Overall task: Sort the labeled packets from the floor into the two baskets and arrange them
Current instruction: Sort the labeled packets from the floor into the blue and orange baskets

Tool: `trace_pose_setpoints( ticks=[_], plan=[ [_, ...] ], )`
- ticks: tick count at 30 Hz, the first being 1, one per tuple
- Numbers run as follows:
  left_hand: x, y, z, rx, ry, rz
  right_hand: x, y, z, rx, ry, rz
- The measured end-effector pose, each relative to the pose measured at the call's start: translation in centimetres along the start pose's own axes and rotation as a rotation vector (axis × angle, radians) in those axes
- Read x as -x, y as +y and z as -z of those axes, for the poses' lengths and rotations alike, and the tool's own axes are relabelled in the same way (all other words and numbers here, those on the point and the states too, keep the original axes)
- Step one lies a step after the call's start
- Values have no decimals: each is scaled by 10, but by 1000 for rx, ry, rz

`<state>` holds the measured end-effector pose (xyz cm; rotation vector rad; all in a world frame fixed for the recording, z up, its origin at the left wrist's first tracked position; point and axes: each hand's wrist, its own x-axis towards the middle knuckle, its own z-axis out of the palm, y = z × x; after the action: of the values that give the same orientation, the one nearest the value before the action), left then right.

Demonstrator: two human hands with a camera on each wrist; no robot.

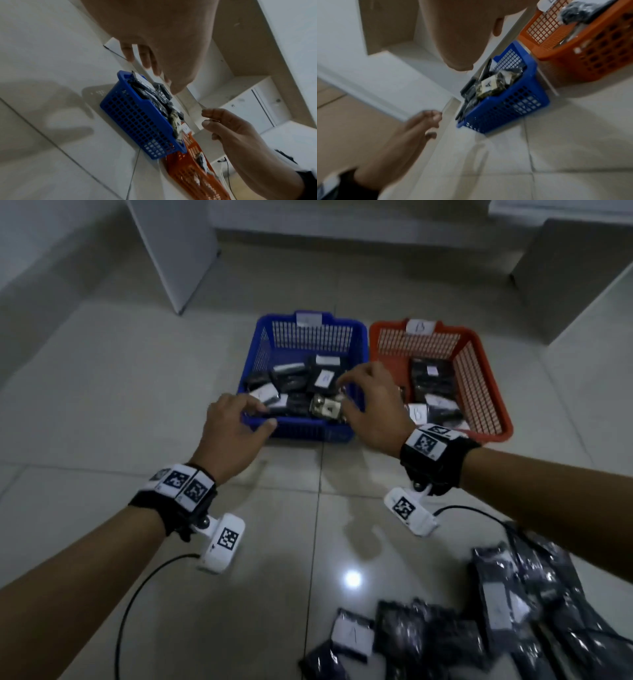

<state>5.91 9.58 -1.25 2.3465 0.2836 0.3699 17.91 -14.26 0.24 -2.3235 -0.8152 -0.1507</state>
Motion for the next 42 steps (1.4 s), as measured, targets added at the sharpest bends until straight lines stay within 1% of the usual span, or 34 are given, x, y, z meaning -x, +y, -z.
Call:
trace_pose_setpoints(
  ticks=[2, 4, 6, 8, 10, 12, 13, 14, 15, 17, 19, 20, 22, 24, 27, 29, 30, 31, 33, 35, 36, 37, 40, 42],
  plan=[
    [18, 12, 3, -1, -233, -27, 38, -5, 0, 31, -80, 111],
    [42, 23, 7, -13, -440, 1, 80, -8, -5, 26, -217, 208],
    [77, 28, 5, 3, -575, 47, 122, -10, -11, 24, -417, 232],
    [115, 31, -4, -21, -698, 35, 158, -11, -18, 40, -619, 244],
    [153, 32, -17, -159, -898, 6, 189, -10, -24, 121, -810, 306],
    [183, 31, -28, -378, -1127, -29, 209, -7, -30, 249, -951, 423],
    [194, 29, -33, -457, -1200, -52, 216, -6, -32, 286, -998, 463],
    [202, 28, -37, -503, -1235, -71, 220, -6, -34, 293, -1029, 479],
    [207, 27, -40, -521, -1239, -79, 220, -5, -36, 281, -1049, 477],
    [211, 29, -45, -509, -1203, -66, 217, -5, -39, 243, -1073, 451],
    [212, 34, -52, -514, -1171, -67, 211, -5, -40, 166, -1091, 372],
    [212, 38, -56, -529, -1162, -86, 207, -3, -39, 95, -1088, 301],
    [212, 44, -63, -572, -1163, -137, 201, 0, -36, -70, -1056, 137],
    [211, 48, -68, -589, -1167, -143, 193, 7, -33, -170, -1004, 12],
    [211, 49, -71, -502, -1146, -97, 181, 18, -26, -217, -935, -90],
    [214, 47, -71, -412, -1154, -103, 176, 27, -20, -222, -903, -136],
    [215, 46, -71, -399, -1182, -144, 175, 31, -18, -224, -896, -151],
    [217, 45, -72, -419, -1207, -214, 175, 34, -17, -229, -895, -164],
    [221, 42, -75, -477, -1210, -346, 175, 37, -16, -249, -895, -184],
    [222, 42, -77, -476, -1182, -373, 175, 37, -17, -275, -888, -201],
    [220, 43, -77, -462, -1174, -356, 175, 37, -17, -282, -886, -209],
    [217, 45, -77, -434, -1173, -307, 175, 37, -18, -285, -885, -215],
    [197, 48, -72, -240, -1190, -52, 176, 37, -18, -296, -889, -229],
    [181, 45, -66, -149, -1205, 52, 175, 38, -17, -310, -884, -243]
  ],
)
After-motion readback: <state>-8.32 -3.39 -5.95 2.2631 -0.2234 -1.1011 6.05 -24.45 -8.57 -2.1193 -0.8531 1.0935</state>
